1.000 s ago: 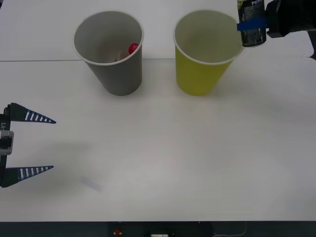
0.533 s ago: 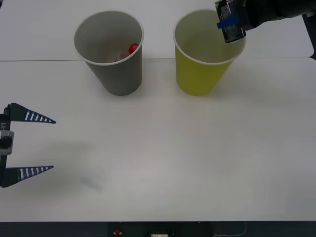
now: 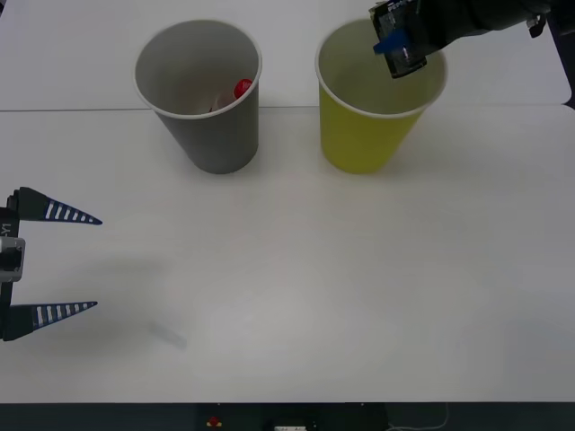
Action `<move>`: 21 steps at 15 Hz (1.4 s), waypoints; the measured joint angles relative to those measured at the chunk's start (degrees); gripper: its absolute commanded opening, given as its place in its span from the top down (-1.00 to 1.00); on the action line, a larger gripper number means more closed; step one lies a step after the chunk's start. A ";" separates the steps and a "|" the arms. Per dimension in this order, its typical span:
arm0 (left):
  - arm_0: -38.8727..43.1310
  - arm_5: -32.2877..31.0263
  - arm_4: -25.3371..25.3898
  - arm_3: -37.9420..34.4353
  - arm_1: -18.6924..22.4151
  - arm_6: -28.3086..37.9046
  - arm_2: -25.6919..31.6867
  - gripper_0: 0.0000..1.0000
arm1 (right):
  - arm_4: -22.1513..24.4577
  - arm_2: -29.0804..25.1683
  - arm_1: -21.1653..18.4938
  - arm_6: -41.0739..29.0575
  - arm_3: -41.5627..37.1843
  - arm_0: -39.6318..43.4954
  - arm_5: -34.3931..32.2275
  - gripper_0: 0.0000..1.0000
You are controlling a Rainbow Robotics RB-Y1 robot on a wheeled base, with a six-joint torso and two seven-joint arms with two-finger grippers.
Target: Put the can into the green bin and the plastic bottle into the gray bin
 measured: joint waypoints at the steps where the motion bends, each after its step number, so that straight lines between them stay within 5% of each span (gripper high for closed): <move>1: 0.00 0.00 0.00 0.00 0.00 0.00 0.00 -1.00 | 0.00 0.11 0.07 0.00 0.00 0.00 -0.05 -1.00; 9: 0.00 0.00 0.00 0.00 0.00 0.00 0.00 -1.00 | -0.57 0.24 -0.77 0.00 -2.80 0.68 -2.48 -1.00; 15: 0.00 0.00 0.00 0.00 0.00 0.00 0.00 -1.00 | -2.72 -5.05 -3.51 0.00 -17.86 10.12 -3.32 -1.00; 21: 0.00 0.00 0.00 0.00 0.00 0.00 0.00 -1.00 | -10.40 -12.51 -5.91 2.35 -30.05 20.31 -3.33 -1.00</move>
